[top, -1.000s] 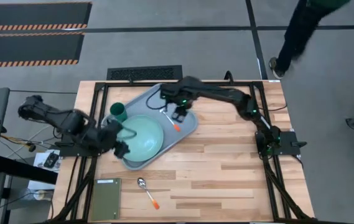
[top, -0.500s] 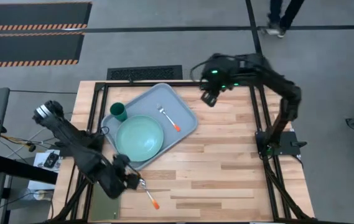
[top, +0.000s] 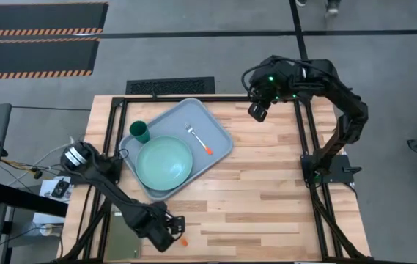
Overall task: Pick and place plate/cup/fork/spoon on tray
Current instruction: Put the spoon on the gray tray to the right of the fork
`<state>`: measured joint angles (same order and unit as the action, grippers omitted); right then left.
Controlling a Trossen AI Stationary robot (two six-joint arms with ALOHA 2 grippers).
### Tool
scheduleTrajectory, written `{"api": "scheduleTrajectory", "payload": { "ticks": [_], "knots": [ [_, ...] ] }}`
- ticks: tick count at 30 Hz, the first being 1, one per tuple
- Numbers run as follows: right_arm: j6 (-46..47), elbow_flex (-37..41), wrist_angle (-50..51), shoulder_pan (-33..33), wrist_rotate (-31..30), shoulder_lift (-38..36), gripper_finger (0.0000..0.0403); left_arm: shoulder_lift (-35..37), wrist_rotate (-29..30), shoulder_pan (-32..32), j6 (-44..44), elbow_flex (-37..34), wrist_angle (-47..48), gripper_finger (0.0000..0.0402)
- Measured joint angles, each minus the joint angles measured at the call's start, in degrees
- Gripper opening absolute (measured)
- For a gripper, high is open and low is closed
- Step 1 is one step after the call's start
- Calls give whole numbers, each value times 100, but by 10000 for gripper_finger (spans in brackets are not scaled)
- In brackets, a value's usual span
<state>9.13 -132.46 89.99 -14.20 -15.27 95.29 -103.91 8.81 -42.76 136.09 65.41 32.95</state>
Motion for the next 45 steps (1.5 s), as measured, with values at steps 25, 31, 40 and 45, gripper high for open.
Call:
{"api": "scheduleTrajectory", "payload": {
  "ticks": [25, 31, 40, 45],
  "knots": [
    [92, 2, 2, 381, 24, -49, 152, -542, 219, 450, -63, 17, 503, 128],
    [4, 2, 2, 490, 24, -50, 146, -562, 189, 422, -65, 24, 715, 49],
    [-28, 2, 0, 482, 25, -50, 138, -633, 511, 180, -327, 382, 749, 6],
    [-126, 2, 1, 481, 29, -50, 137, -620, 726, 118, -756, 1029, 678, 3]
  ]
}}
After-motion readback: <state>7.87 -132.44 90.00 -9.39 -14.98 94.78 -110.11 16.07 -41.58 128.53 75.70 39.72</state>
